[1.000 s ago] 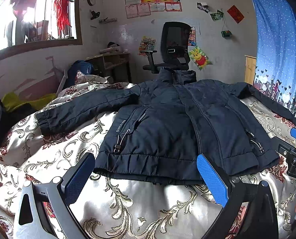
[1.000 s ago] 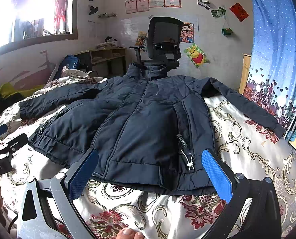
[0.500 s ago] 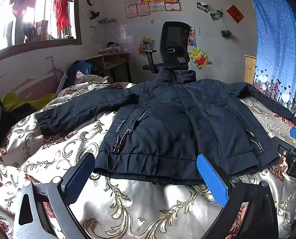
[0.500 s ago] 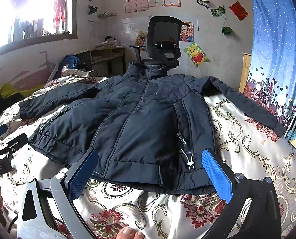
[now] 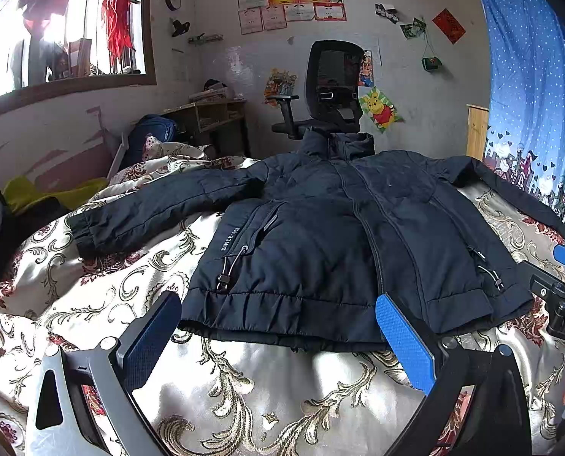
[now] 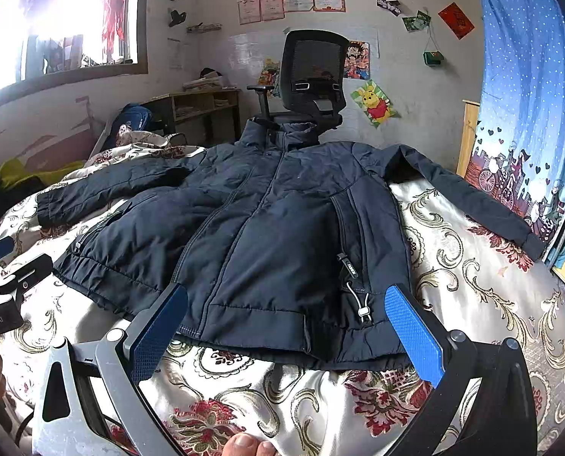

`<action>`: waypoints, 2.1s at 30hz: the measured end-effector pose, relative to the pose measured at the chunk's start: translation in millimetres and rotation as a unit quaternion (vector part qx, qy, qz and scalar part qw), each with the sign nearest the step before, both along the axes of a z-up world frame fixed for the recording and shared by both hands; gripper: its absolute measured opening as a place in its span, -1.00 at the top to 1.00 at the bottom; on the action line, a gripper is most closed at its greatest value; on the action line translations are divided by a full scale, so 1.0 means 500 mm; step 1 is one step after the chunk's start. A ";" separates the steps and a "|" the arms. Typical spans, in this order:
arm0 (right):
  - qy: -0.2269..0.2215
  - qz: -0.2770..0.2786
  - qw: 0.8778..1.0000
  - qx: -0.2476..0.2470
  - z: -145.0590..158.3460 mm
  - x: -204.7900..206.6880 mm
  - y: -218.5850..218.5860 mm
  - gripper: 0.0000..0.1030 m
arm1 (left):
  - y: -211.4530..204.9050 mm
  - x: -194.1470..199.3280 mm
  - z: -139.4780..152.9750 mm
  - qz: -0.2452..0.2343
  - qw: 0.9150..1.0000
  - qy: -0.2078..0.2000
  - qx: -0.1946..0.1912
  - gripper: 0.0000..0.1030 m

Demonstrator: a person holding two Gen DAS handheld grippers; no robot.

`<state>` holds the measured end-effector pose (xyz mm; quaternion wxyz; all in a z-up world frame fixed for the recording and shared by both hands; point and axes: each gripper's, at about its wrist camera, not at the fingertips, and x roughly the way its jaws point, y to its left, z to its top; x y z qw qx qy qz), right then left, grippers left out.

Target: Fold large clothes

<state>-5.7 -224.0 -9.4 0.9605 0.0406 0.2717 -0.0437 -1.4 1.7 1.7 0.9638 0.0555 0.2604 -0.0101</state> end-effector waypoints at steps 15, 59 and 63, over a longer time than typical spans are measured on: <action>0.020 -0.010 0.999 0.023 -0.019 0.025 -0.025 -0.98 | -0.006 0.019 -0.011 0.012 0.999 0.031 0.015 -1.00; -0.070 -0.367 0.852 0.366 -0.183 0.352 -0.588 -0.57 | -0.526 0.695 -0.020 -0.098 0.990 0.102 0.017 -1.00; -0.052 -0.390 0.860 0.327 -0.171 0.356 -0.641 0.22 | -0.612 0.737 -0.078 -0.114 0.985 0.122 0.036 -1.00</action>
